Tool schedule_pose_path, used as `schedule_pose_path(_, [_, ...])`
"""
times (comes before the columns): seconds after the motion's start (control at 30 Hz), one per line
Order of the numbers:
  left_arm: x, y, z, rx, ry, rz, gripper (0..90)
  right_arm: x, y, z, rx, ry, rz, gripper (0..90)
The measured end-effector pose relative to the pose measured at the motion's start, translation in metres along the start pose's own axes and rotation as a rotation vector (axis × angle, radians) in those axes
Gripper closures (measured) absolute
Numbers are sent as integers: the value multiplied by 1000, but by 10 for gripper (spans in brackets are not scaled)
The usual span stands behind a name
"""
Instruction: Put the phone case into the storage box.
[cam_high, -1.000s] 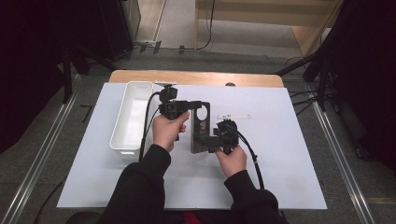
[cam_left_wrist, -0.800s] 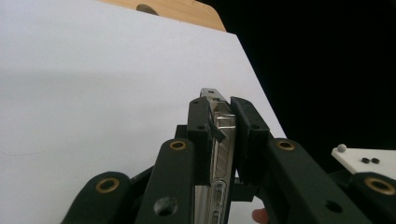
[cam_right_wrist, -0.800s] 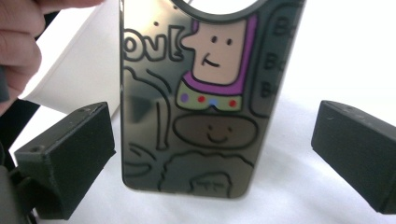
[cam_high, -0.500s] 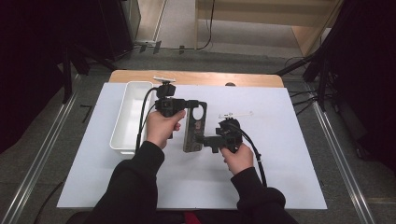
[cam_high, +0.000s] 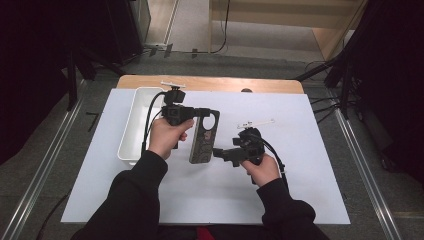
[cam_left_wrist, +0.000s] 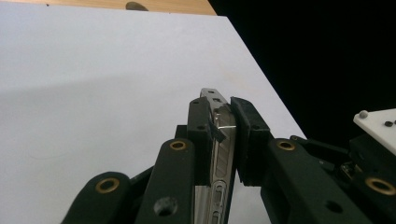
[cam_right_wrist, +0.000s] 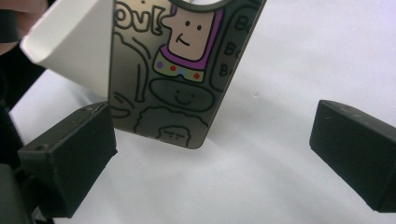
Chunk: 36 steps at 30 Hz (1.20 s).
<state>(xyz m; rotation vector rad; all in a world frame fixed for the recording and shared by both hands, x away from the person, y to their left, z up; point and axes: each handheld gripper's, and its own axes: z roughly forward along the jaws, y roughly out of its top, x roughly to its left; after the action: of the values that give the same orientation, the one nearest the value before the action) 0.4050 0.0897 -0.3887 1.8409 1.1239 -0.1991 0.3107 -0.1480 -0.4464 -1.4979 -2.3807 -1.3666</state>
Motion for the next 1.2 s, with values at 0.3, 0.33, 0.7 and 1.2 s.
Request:
schedule_pose_path(0.3, [0, -5, -4, 8, -37, 42, 782, -4, -6, -8, -12, -12, -61, 74])
schedule_pose_path(0.33, [1, -6, -5, 3, -41, 45, 782, -5, -6, -10, -9, -6, -65, 74])
schedule_pose_path(0.7, [7, -20, -15, 1, -84, 80, 782, -17, -10, -17, 23, 67, -60, 75])
schedule_pose_path(1.2, [-2, -30, -18, 9, -137, 124, 782, -21, -9, -26, -17, 104, -62, 75])
